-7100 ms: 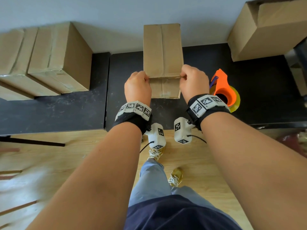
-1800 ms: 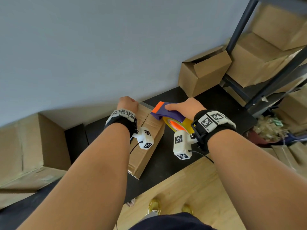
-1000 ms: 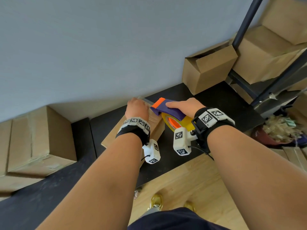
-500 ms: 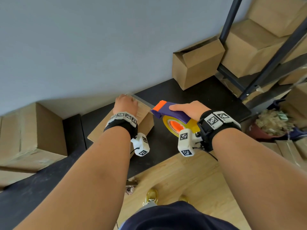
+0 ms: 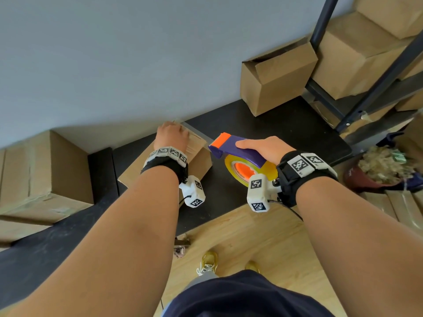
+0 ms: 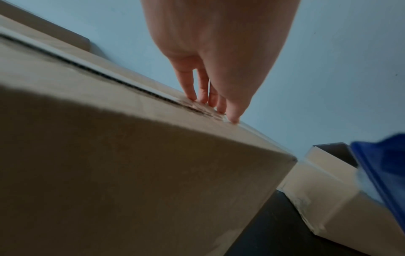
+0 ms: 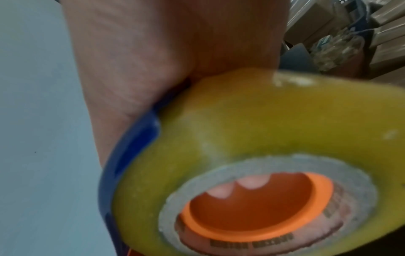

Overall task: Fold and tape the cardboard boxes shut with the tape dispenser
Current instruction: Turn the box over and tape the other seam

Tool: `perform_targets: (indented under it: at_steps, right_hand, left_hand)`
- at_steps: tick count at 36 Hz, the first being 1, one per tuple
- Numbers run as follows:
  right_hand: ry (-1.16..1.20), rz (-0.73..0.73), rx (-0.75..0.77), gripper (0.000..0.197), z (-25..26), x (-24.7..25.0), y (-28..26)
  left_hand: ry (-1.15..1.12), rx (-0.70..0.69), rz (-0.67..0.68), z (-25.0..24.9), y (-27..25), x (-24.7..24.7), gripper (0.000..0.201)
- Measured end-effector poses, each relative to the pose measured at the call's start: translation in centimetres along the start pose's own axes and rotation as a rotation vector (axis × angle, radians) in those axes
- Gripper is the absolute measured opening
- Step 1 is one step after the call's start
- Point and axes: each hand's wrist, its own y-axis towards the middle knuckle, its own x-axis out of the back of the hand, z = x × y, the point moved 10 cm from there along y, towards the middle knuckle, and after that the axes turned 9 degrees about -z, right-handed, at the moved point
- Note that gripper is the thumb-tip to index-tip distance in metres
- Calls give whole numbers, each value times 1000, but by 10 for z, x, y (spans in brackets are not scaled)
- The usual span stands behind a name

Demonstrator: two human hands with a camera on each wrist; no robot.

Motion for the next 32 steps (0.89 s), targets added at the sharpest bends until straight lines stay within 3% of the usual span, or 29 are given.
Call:
perform_targets:
  at_steps: [3,9,19,32]
  right_hand:
    - [-12,-8,5,60,-3,4,0]
    - [-82,-55,34,62,0,2,4]
    - [-197,-114,41,67,7,-16,11]
    - [-94,-57,-25,52,23,-18,25]
  left_hand:
    - [-19,45,-64,2,1,9,32]
    - [-62,95,-41,-9,-12,13,34]
    - [-153,196,19,-1,-33,-8,88]
    - [-20,145,94,-6,-42,-27,88]
